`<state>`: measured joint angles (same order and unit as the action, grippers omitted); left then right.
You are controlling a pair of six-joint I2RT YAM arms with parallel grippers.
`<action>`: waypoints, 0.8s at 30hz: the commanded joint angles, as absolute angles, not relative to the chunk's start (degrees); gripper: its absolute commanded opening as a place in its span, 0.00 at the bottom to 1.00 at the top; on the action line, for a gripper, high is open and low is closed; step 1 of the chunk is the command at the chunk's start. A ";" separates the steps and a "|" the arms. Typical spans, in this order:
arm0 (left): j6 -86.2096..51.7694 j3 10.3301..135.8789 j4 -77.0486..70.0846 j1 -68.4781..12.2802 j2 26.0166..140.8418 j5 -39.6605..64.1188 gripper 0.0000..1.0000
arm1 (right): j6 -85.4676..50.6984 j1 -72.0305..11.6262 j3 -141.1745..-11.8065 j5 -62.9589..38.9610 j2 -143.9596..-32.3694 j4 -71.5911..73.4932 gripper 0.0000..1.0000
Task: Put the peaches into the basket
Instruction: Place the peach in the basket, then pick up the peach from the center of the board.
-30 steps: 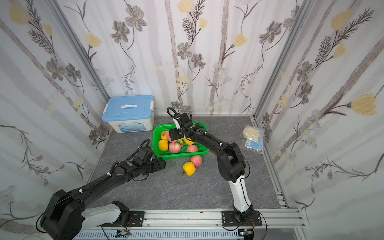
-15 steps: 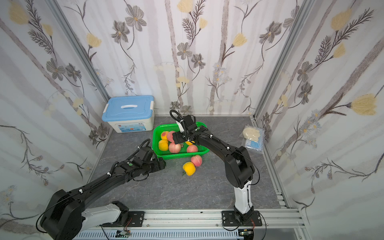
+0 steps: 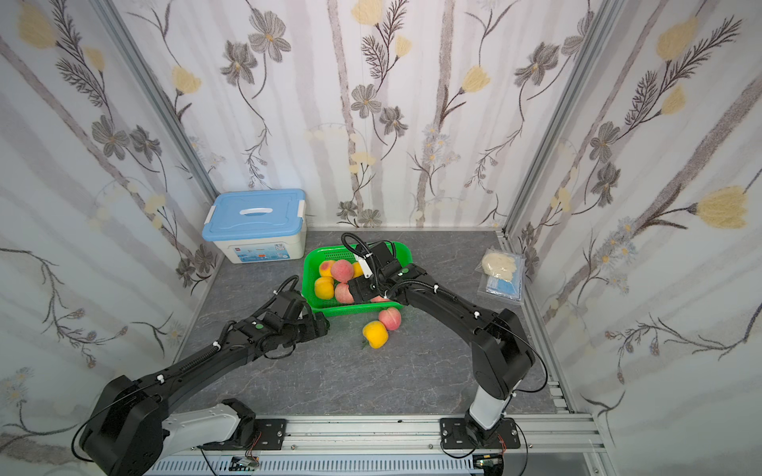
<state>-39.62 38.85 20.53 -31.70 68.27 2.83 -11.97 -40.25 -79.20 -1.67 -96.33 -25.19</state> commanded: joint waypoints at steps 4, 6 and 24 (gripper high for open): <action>-40.27 38.50 19.62 -31.96 67.24 2.90 0.96 | -12.52 -41.87 -72.77 0.78 -89.70 -24.15 0.87; -40.24 38.50 19.59 -31.99 67.34 2.98 0.96 | -12.57 -42.52 -70.73 1.09 -87.86 -24.19 0.87; -40.96 37.27 17.39 -32.69 68.36 3.34 0.96 | -11.95 -48.52 -57.69 7.05 -80.72 -24.00 0.84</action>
